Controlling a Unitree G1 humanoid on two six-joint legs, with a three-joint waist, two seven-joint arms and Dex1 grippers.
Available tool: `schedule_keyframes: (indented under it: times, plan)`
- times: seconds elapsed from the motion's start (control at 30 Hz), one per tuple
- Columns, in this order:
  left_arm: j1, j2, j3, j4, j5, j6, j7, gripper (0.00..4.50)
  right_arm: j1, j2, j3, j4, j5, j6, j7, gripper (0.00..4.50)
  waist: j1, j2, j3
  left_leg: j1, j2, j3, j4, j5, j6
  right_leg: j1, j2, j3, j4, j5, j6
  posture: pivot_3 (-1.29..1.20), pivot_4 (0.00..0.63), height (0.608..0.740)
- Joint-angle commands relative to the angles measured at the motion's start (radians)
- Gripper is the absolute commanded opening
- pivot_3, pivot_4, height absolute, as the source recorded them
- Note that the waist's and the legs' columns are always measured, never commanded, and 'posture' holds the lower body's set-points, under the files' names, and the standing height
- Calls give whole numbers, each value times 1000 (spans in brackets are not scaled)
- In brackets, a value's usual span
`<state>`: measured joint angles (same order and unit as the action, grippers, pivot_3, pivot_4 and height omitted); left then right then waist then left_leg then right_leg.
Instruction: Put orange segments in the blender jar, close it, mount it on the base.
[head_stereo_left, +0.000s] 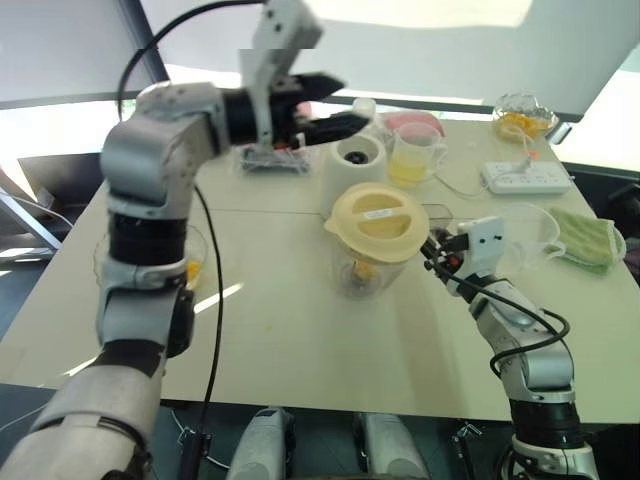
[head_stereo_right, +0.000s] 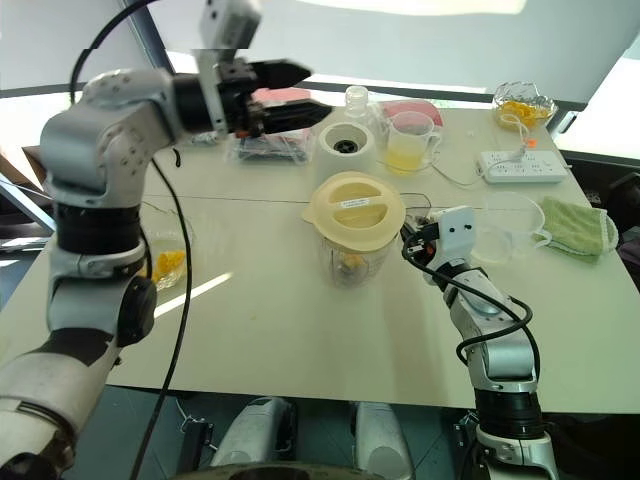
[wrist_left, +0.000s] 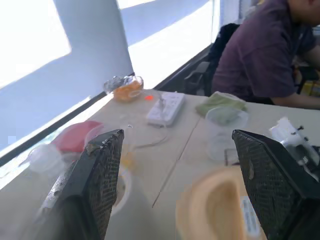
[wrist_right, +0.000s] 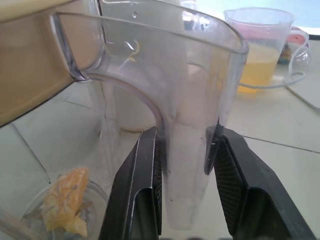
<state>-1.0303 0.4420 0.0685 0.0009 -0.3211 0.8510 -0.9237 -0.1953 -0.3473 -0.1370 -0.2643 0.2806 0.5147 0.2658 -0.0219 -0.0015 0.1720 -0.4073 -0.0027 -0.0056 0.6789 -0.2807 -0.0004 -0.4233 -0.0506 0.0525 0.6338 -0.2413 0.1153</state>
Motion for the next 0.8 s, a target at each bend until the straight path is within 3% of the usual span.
schedule_keyframes:
  times: [0.03,0.13,0.3,0.53,0.63,0.8]
  plan:
    - [143,65,48,-107,-11,-10,39,3591,-74,-41,-105,-92,24,97,-63,908,3,0,1,0,0,0,0,0,0,0,0,0,1,0,0,0,150,740]
    - [353,123,19,-182,41,-123,60,3591,-180,-113,-143,-121,49,168,-51,908,11,-1,5,-1,0,-1,0,2,-3,-1,0,0,1,0,-1,0,150,740]
    - [551,103,40,-284,28,-182,135,3591,-455,-197,-185,-46,90,252,-45,908,6,-1,10,-3,-2,2,1,2,-3,-2,-6,-1,-1,1,-3,0,150,740]
    - [639,44,1,-361,54,-200,266,3591,-837,-195,-144,290,54,180,-44,908,6,-1,10,-3,-2,1,-3,2,-3,-4,-8,-3,-1,2,-2,0,150,740]
    - [667,16,-2,-393,43,-191,312,3591,-998,-151,-105,529,22,74,-28,908,4,-1,10,-3,-2,3,-4,2,-3,-4,-8,-3,-2,2,-2,0,150,740]
    - [686,7,15,-411,39,-190,361,3591,-1120,-111,-63,815,-22,-75,24,908,1,-1,10,-3,-3,5,-11,2,-4,-7,-9,-2,-3,2,-2,0,150,740]
